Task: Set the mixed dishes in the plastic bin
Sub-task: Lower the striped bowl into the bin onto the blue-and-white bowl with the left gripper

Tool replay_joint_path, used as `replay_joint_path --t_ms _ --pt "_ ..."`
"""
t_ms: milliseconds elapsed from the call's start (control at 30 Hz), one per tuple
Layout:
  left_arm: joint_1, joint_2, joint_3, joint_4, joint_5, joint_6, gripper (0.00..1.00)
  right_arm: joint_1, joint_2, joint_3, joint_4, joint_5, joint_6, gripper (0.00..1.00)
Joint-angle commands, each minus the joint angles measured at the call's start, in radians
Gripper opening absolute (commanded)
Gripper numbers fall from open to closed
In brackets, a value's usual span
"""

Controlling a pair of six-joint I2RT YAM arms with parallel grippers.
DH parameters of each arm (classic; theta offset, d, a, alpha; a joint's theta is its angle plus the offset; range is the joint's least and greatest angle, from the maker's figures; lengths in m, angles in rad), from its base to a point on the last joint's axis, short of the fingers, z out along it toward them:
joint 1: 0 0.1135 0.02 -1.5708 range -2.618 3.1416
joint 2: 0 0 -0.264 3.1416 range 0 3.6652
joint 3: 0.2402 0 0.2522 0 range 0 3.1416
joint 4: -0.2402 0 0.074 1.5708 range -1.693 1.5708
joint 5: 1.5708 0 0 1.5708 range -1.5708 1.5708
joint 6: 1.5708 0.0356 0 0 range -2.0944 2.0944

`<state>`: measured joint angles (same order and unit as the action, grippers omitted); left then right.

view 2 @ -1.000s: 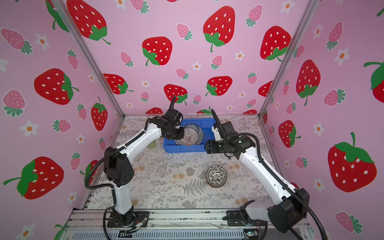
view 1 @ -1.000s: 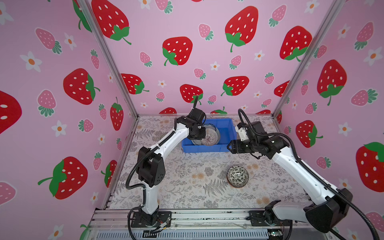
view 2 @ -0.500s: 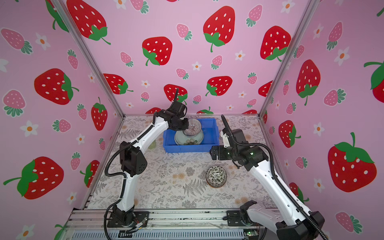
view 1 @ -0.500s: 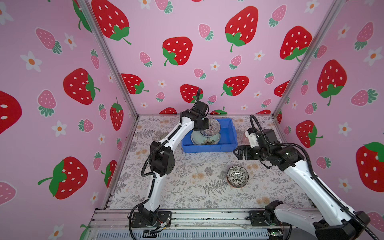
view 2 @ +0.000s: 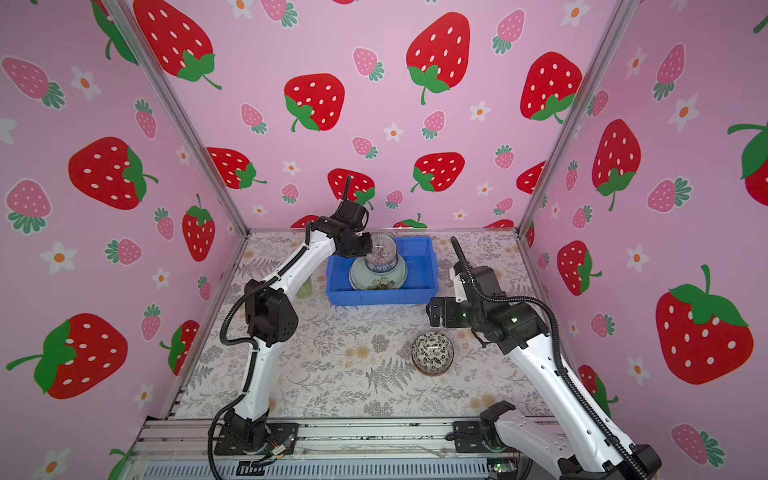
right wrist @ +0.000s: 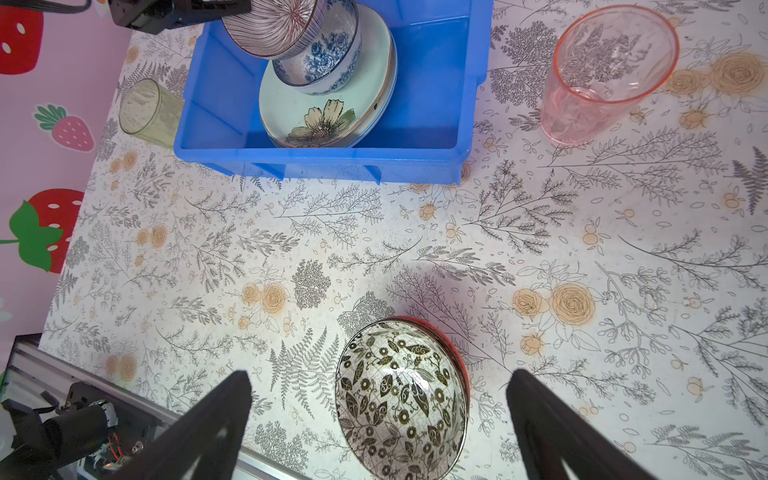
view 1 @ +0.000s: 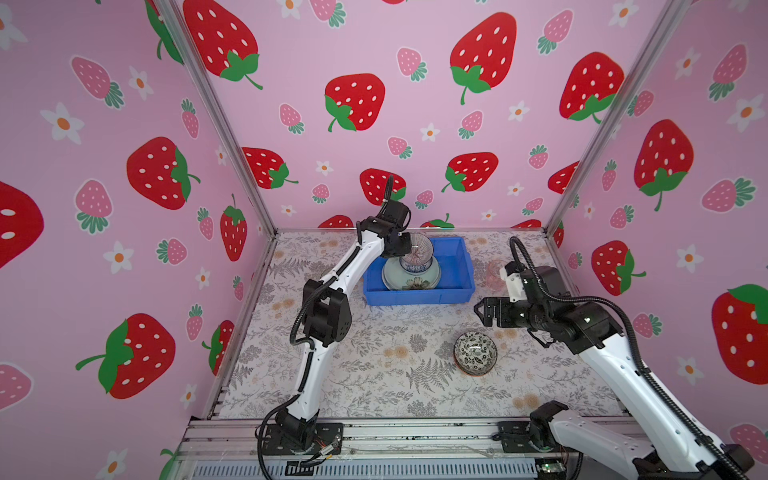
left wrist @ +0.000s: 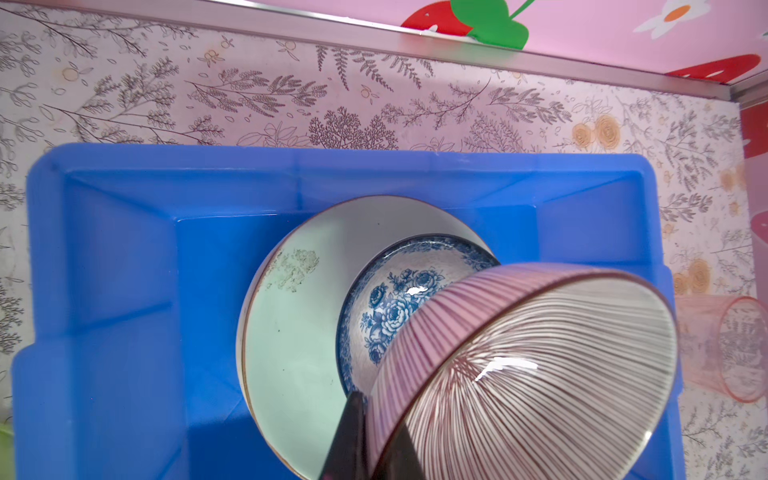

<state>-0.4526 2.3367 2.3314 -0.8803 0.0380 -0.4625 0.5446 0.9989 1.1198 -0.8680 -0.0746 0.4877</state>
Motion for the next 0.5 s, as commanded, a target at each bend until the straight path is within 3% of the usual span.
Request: replay_joint_path --t_ms 0,467 --pt "0.009 0.018 0.060 0.028 0.042 -0.014 0.00 -0.006 -0.021 -0.018 -0.024 0.017 0.026 0.99" --pt "0.028 0.042 0.036 0.050 0.093 -0.012 0.00 -0.006 0.004 -0.016 -0.013 0.012 0.038 0.99"
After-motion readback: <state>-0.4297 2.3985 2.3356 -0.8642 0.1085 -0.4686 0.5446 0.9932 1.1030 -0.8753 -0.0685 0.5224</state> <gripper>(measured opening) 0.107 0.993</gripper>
